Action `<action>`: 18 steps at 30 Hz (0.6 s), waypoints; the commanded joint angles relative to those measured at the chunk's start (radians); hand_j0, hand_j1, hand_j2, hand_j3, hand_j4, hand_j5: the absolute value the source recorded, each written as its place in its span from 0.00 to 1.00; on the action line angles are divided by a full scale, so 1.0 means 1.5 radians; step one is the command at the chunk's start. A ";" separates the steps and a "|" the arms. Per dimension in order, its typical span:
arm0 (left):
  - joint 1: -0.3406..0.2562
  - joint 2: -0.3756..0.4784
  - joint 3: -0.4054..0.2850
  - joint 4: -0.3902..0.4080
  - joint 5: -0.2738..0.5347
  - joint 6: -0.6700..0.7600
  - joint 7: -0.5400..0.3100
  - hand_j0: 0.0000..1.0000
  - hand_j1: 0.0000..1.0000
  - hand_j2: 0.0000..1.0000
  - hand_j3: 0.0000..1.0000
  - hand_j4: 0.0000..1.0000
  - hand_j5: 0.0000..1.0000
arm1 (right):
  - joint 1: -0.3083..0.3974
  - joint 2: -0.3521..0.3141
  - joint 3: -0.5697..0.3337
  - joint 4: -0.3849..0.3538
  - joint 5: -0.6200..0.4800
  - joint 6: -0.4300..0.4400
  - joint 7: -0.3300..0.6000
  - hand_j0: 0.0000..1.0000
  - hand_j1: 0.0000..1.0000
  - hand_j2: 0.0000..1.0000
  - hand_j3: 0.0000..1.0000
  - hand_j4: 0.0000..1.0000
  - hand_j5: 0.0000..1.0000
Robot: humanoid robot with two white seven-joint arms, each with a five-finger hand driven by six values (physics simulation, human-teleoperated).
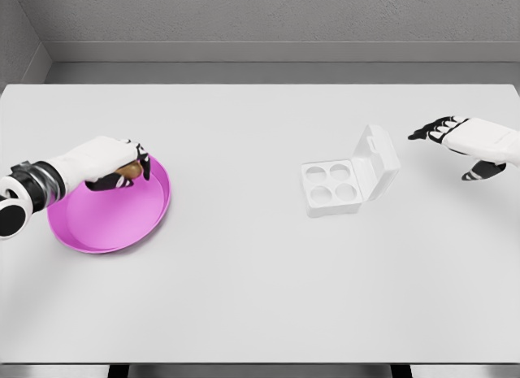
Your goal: Pack egg into the box and close the box lid
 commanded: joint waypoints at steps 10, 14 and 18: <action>-0.011 -0.001 0.005 -0.024 0.004 -0.002 0.001 0.37 0.37 0.37 0.37 0.37 0.37 | 0.000 -0.010 -0.001 -0.001 -0.006 0.001 0.000 1.00 1.00 1.00 1.00 1.00 1.00; -0.020 -0.019 0.004 -0.024 0.004 -0.003 0.001 0.37 0.37 0.37 0.37 0.37 0.37 | 0.000 -0.010 -0.001 0.000 -0.006 0.001 0.000 1.00 1.00 1.00 1.00 1.00 1.00; -0.022 -0.032 0.003 -0.024 0.004 -0.007 0.001 0.36 0.36 0.36 0.36 0.36 0.36 | 0.000 -0.010 -0.001 0.000 -0.006 0.001 0.000 1.00 1.00 1.00 1.00 1.00 1.00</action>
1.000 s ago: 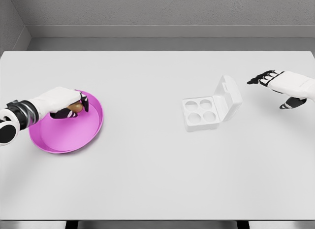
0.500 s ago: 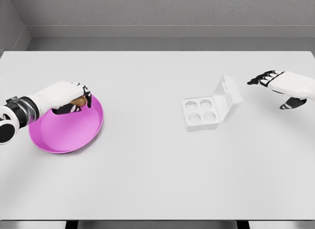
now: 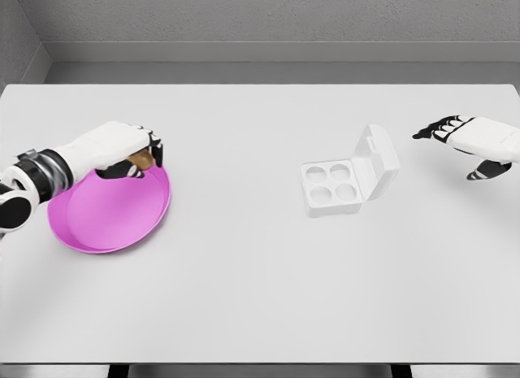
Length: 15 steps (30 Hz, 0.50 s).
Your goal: Pack egg into the box and close the box lid
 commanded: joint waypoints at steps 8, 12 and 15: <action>-0.011 -0.047 -0.003 0.000 -0.001 -0.004 0.000 0.35 0.35 0.35 0.35 0.35 0.35 | 0.001 -0.001 -0.001 -0.001 -0.004 0.001 0.000 1.00 1.00 1.00 1.00 1.00 1.00; -0.015 -0.075 -0.007 0.000 -0.001 -0.004 0.000 0.34 0.34 0.34 0.34 0.34 0.34 | 0.000 -0.001 -0.001 -0.001 -0.004 0.001 0.000 1.00 1.00 1.00 1.00 1.00 1.00; -0.019 -0.090 -0.009 0.000 -0.001 -0.004 0.000 0.33 0.33 0.33 0.33 0.33 0.33 | 0.001 -0.001 -0.001 -0.001 -0.004 0.001 0.000 1.00 1.00 1.00 1.00 1.00 1.00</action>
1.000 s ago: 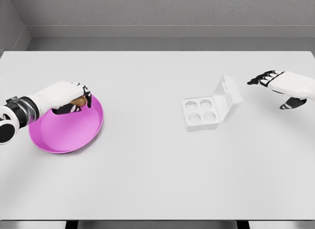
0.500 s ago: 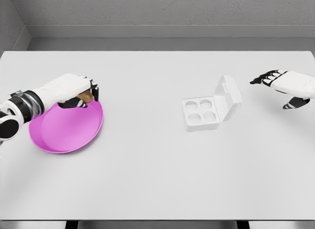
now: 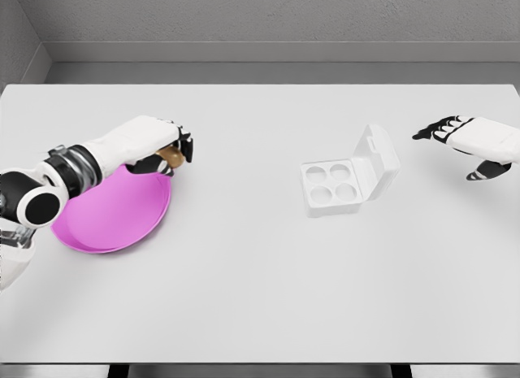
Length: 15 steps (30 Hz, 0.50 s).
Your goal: Pack egg into the box and close the box lid
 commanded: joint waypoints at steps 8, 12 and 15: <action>-0.002 -0.056 -0.003 0.000 0.000 0.000 0.000 0.31 0.31 0.31 0.31 0.31 0.31 | 0.000 -0.001 -0.001 0.000 -0.004 0.001 0.000 1.00 1.00 1.00 1.00 1.00 1.00; -0.005 -0.078 -0.005 0.000 0.000 -0.001 0.000 0.30 0.30 0.30 0.30 0.30 0.30 | 0.000 -0.001 -0.001 -0.001 -0.004 0.001 0.000 1.00 1.00 1.00 1.00 1.00 1.00; -0.006 -0.090 -0.005 0.000 0.000 -0.001 0.000 0.30 0.30 0.30 0.30 0.30 0.30 | 0.000 -0.001 -0.001 0.000 -0.004 0.001 0.000 1.00 1.00 1.00 1.00 1.00 1.00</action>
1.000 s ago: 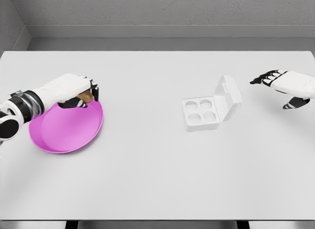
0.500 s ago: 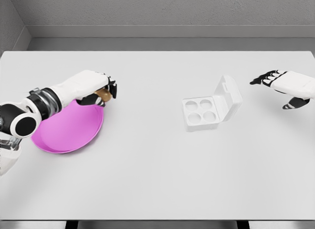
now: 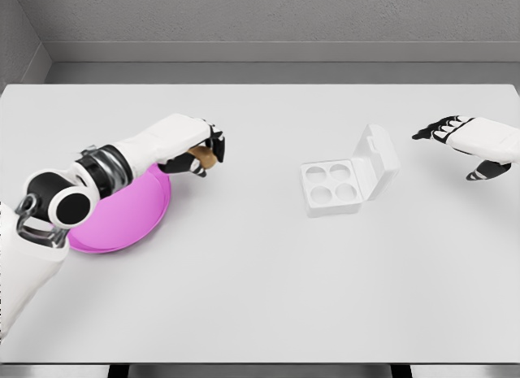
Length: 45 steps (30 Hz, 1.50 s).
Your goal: Pack egg into the box and close the box lid
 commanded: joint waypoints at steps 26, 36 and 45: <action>-0.032 -0.111 -0.055 0.000 0.000 0.000 0.001 0.31 0.31 0.31 0.31 0.31 0.31 | 0.001 -0.002 -0.001 0.002 -0.003 0.001 0.000 1.00 1.00 1.00 1.00 1.00 1.00; -0.042 -0.148 -0.072 0.000 0.000 0.000 0.001 0.31 0.31 0.31 0.31 0.31 0.31 | 0.001 -0.002 -0.001 0.003 -0.002 0.001 0.000 1.00 1.00 1.00 1.00 1.00 1.00; -0.047 -0.186 -0.086 0.001 -0.001 0.001 0.001 0.31 0.31 0.31 0.31 0.31 0.31 | 0.001 -0.002 -0.001 0.003 -0.002 0.001 0.000 1.00 1.00 1.00 1.00 1.00 1.00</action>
